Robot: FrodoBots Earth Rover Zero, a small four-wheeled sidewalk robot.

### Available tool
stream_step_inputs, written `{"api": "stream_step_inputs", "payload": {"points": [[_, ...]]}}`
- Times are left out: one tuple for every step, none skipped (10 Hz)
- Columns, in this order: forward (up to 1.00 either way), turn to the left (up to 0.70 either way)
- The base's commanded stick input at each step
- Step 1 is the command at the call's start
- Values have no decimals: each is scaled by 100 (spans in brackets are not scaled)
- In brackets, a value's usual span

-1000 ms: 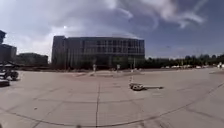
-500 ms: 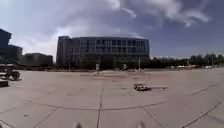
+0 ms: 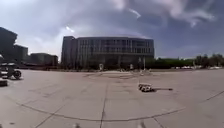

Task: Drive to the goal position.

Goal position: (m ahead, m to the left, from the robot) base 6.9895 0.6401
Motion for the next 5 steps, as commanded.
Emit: {"api": "stream_step_inputs", "payload": {"points": [[70,9],[70,9],[70,9],[70,9],[70,9]]}}
